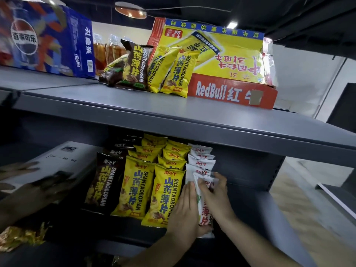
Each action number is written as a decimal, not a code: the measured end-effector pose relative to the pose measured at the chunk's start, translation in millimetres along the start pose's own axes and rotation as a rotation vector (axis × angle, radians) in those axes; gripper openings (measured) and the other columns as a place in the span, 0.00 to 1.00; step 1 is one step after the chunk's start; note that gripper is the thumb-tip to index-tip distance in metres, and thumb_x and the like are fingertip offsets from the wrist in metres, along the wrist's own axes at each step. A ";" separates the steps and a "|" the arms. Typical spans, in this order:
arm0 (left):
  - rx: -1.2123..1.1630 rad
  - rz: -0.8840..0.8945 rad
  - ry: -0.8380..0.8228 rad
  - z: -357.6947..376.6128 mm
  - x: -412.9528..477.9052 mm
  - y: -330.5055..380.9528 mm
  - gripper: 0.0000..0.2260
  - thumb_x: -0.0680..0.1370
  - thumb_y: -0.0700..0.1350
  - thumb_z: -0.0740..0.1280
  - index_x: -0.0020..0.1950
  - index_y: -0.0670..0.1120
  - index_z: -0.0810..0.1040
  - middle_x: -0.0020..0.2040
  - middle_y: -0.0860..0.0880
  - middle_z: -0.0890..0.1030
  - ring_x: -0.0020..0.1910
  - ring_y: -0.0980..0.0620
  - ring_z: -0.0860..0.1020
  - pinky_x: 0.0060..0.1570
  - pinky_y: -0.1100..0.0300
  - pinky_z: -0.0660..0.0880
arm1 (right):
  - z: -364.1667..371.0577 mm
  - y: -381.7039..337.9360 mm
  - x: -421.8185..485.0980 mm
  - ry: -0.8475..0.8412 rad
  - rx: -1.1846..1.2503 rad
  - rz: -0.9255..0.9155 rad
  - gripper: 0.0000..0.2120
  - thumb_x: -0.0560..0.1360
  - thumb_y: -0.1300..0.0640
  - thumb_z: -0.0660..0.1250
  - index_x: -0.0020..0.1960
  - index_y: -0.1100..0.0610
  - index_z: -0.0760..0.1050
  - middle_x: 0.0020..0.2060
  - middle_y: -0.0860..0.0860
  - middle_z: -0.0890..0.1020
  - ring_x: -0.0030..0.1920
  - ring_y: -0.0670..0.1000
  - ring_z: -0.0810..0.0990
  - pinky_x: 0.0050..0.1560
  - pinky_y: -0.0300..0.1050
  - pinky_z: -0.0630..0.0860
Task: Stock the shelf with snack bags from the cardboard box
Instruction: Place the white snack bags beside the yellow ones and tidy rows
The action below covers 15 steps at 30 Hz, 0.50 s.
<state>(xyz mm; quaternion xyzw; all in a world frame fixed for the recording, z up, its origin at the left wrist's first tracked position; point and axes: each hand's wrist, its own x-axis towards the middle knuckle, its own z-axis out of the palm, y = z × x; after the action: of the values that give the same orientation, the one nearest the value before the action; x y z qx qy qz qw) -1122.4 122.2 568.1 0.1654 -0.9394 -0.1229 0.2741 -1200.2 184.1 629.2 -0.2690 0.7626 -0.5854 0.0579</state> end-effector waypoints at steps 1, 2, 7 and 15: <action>0.003 -0.004 -0.013 -0.7 -0.5 0.4 0.68 0.45 0.73 0.73 0.73 0.34 0.56 0.66 0.40 0.75 0.63 0.46 0.76 0.57 0.56 0.76 | 0.3 0.0 0.5 0.000 -0.035 -0.012 0.24 0.75 0.51 0.69 0.66 0.54 0.63 0.59 0.50 0.68 0.66 0.51 0.70 0.65 0.45 0.68; 0.006 -0.015 -0.035 -0.2 -1.3 0.5 0.67 0.44 0.73 0.73 0.71 0.34 0.60 0.65 0.40 0.75 0.62 0.46 0.77 0.57 0.55 0.76 | 0.8 -0.2 1.0 -0.007 -0.073 -0.020 0.24 0.75 0.50 0.69 0.66 0.54 0.63 0.59 0.51 0.68 0.65 0.52 0.70 0.66 0.46 0.68; 0.046 -0.036 -0.045 0.9 -8.3 6.0 0.62 0.45 0.71 0.75 0.69 0.36 0.63 0.61 0.42 0.78 0.58 0.47 0.80 0.54 0.57 0.78 | -1.1 -5.0 -6.2 0.027 -0.108 -0.062 0.28 0.75 0.49 0.68 0.69 0.55 0.60 0.62 0.49 0.66 0.68 0.52 0.68 0.66 0.45 0.68; -0.084 0.221 0.245 -5.0 -17.4 28.0 0.37 0.69 0.45 0.66 0.73 0.34 0.55 0.65 0.43 0.65 0.64 0.47 0.66 0.67 0.56 0.65 | -21.6 15.9 -52.5 0.041 0.080 -0.089 0.50 0.71 0.42 0.71 0.78 0.51 0.40 0.77 0.48 0.53 0.75 0.44 0.55 0.75 0.47 0.58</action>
<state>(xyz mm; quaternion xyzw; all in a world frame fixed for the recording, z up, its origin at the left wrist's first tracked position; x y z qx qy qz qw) -1112.6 153.7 573.0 0.0634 -0.9054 -0.1102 0.4050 -1169.8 230.5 609.2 -0.2879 0.7268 -0.6230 0.0269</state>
